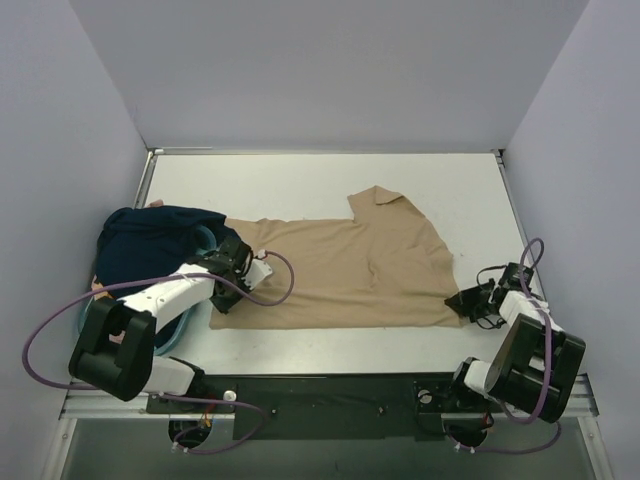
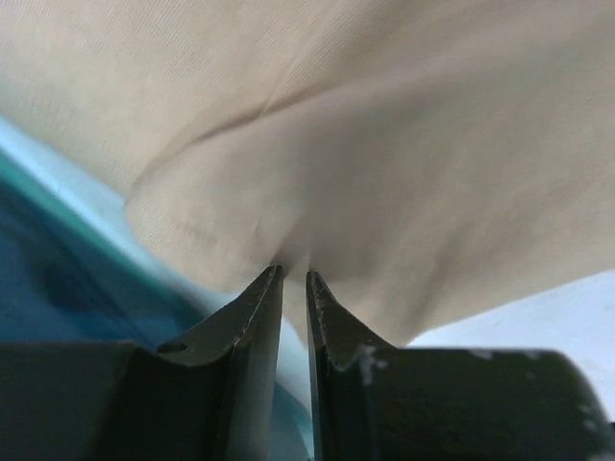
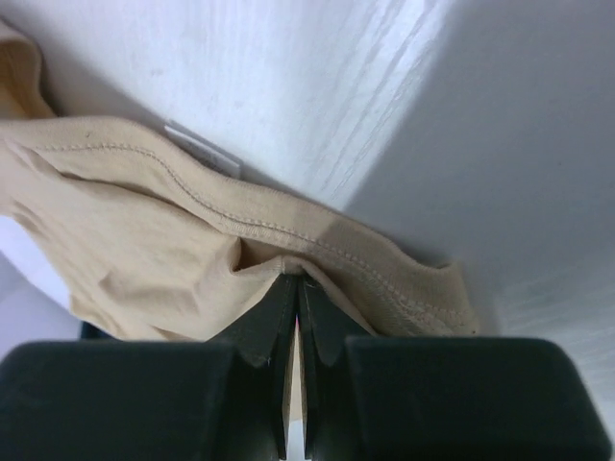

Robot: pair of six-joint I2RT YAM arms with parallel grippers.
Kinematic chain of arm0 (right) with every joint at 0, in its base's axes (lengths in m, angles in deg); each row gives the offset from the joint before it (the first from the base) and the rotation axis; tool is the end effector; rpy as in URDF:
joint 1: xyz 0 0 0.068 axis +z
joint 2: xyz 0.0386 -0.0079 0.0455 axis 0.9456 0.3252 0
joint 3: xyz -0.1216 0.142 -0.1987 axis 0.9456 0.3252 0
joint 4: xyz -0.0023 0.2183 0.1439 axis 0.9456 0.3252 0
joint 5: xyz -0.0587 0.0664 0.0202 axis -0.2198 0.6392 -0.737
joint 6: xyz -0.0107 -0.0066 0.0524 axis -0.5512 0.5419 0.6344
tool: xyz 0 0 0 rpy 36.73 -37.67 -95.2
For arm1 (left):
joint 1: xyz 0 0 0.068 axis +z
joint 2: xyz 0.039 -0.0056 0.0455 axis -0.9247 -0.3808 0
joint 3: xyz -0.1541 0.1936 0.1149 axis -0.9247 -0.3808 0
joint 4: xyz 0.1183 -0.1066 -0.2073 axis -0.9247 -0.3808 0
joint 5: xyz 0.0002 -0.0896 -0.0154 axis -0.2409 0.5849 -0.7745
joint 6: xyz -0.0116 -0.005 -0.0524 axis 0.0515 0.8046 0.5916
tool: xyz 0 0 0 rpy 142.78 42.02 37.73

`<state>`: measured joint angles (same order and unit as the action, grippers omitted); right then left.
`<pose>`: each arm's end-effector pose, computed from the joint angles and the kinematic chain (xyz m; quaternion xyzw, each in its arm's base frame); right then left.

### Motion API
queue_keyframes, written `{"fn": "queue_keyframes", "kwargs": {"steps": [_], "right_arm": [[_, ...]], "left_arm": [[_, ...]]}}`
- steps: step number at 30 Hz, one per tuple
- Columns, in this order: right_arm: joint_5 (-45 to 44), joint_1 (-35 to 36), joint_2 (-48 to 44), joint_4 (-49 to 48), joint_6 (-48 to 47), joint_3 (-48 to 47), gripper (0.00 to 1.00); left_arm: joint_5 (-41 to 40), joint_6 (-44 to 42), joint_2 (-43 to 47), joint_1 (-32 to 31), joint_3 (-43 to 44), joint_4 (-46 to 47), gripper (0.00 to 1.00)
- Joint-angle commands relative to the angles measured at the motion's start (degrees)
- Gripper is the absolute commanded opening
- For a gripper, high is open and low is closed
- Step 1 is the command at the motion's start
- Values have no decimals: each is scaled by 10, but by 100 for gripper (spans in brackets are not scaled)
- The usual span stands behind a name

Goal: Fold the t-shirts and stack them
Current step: Fold the flattened tshirt in 1/3 of the way

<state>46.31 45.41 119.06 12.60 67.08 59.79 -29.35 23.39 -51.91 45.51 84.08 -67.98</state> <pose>0.1899 -0.0736 0.1366 0.4913 0.7885 0.2668 0.2564 0.2095 -0.0794 0.1670 0.3989 0.9047 0.0796 0.1267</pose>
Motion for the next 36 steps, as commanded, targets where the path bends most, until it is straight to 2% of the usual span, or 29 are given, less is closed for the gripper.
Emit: {"fn": "queue_keyframes", "kwargs": {"steps": [1,4,8,11,15,19,21,23,25,26,27,28,30,33,36], "right_arm": [[-34,-48,48,27,24,10,0],[-56,-89,38,83,18,16,0],[-141,-181,-18,148,-6,-20,0],[-160,-211,-29,193,-19,-49,0],[-154,-238,-20,188,-11,-55,0],[-144,-232,-6,177,-37,-115,0],[-136,-197,9,179,-53,-161,2],[-169,-91,15,186,-82,-247,10],[-207,-9,33,198,-121,-326,22],[-221,11,41,205,-140,-358,31],[-234,52,68,226,-147,-420,33],[-235,70,84,239,-157,-448,36],[-218,116,128,262,-178,-520,38],[-132,176,203,271,-188,-597,42],[-85,202,270,267,-173,-637,42]], "left_arm": [[-13,9,-24,-45,13,59,27],[-17,-1,-41,-71,1,69,27],[0,-19,-74,-166,-22,69,27],[42,-21,-88,-229,-23,66,27],[80,-27,-90,-243,9,35,27],[100,-49,-78,-239,39,-46,29],[106,-58,-70,-232,66,-113,31],[120,-66,-64,-214,113,-175,34],[147,-70,-71,-182,190,-232,36],[157,-71,-89,-154,258,-274,38],[182,-73,-104,-142,292,-293,38],[193,-74,-131,-117,363,-329,39],[222,-78,-170,-83,452,-361,40],[204,-55,-217,-41,541,-345,40],[176,-56,-280,-18,627,-302,40]]}}
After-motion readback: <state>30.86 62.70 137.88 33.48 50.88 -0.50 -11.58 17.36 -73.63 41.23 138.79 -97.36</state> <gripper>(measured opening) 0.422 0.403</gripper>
